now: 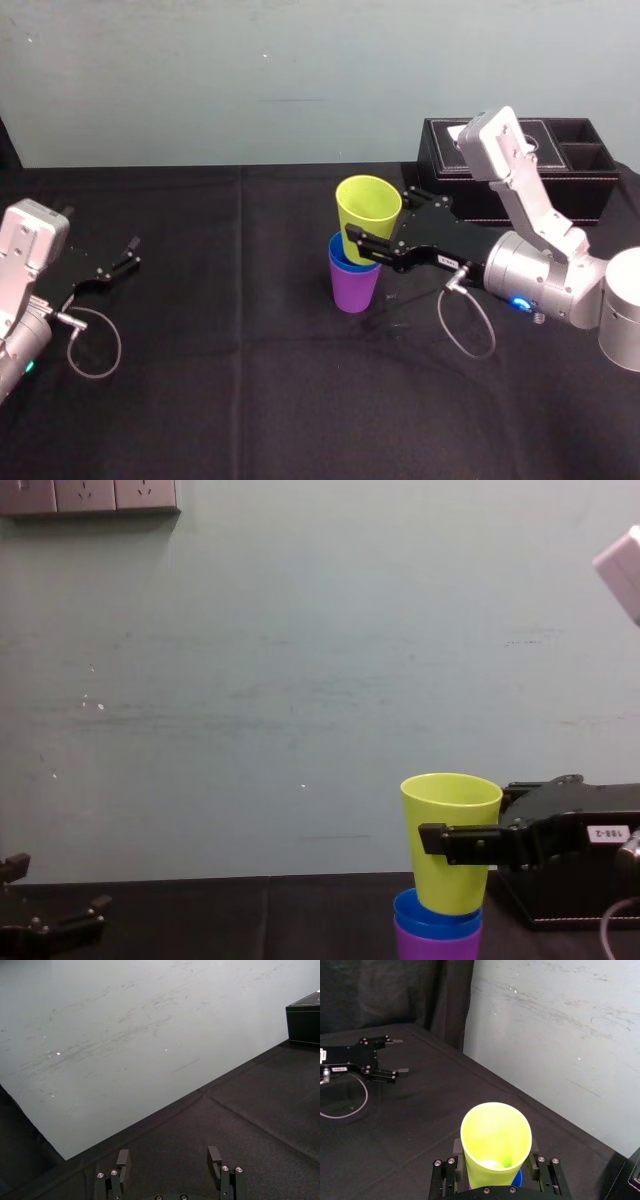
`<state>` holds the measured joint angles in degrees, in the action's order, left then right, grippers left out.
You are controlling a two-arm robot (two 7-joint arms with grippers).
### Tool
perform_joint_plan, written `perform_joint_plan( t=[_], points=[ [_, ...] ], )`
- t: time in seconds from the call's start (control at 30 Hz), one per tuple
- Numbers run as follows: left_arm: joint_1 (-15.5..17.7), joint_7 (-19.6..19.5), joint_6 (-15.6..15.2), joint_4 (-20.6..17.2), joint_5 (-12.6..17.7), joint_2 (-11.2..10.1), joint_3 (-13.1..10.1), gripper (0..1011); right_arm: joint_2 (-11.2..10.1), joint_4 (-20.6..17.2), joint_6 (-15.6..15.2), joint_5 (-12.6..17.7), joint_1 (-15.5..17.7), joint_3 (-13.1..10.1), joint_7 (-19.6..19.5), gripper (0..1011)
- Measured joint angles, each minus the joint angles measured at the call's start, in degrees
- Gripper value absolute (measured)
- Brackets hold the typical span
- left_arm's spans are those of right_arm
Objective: Stack the three plastic cups sequentially using one hand.
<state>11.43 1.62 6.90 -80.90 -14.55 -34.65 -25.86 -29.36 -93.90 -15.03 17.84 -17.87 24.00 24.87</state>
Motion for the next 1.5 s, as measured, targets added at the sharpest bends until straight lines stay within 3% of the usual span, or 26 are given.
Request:
perform_joint_plan(
  t=[1.5],
  points=[
    [0.0, 0.0, 0.0, 0.0, 0.0, 0.0, 0.0, 1010, 3.5, 7.9, 1.2, -2.6, -3.4, 1.6, 1.4, 734]
  ],
)
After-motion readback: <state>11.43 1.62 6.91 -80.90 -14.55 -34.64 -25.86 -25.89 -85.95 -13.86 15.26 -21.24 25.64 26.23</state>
